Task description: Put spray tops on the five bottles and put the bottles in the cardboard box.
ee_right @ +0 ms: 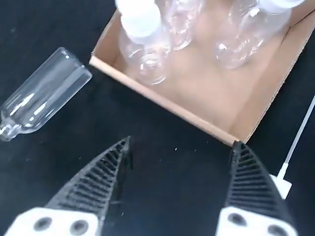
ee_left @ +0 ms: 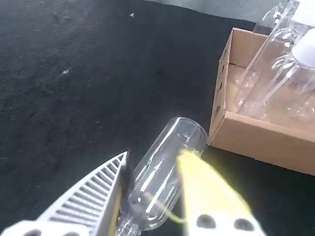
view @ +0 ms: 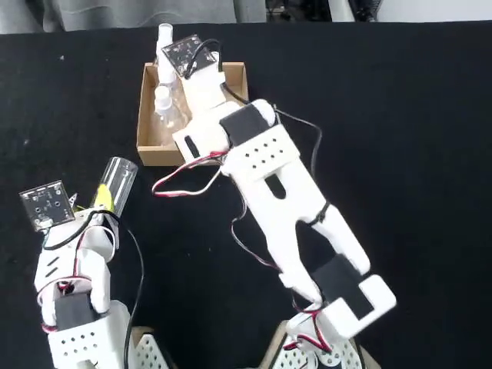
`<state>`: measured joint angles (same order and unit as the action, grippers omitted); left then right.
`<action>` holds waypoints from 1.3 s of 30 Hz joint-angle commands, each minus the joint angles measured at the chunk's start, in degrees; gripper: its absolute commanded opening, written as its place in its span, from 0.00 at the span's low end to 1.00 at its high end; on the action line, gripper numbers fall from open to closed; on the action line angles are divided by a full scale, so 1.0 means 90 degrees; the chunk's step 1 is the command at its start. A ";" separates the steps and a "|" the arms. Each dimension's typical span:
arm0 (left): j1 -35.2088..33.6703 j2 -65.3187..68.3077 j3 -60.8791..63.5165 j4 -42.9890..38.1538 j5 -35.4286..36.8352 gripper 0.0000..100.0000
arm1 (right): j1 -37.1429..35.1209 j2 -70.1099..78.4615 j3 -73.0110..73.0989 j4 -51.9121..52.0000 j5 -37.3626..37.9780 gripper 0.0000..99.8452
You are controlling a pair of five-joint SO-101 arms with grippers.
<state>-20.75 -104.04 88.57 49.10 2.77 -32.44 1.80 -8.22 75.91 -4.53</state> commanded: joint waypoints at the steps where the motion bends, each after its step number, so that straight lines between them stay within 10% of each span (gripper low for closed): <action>1: -0.0337 -0.0010 -0.0894 0.0518 -0.0029 0.20 | -0.0166 -0.0630 -0.0405 0.0400 -0.0049 0.27; 21: -0.0083 0.0010 -0.2017 0.1875 -0.0674 0.24 | 0.0098 -0.2203 0.0054 0.2432 0.0010 0.28; 39: -0.0024 0.3106 -0.3238 0.1993 -0.1475 0.31 | 0.1328 -0.3893 0.4117 -0.0733 0.0459 0.28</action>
<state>-21.63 -80.66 63.52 66.59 -9.45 -23.65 -30.29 27.30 74.68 -0.57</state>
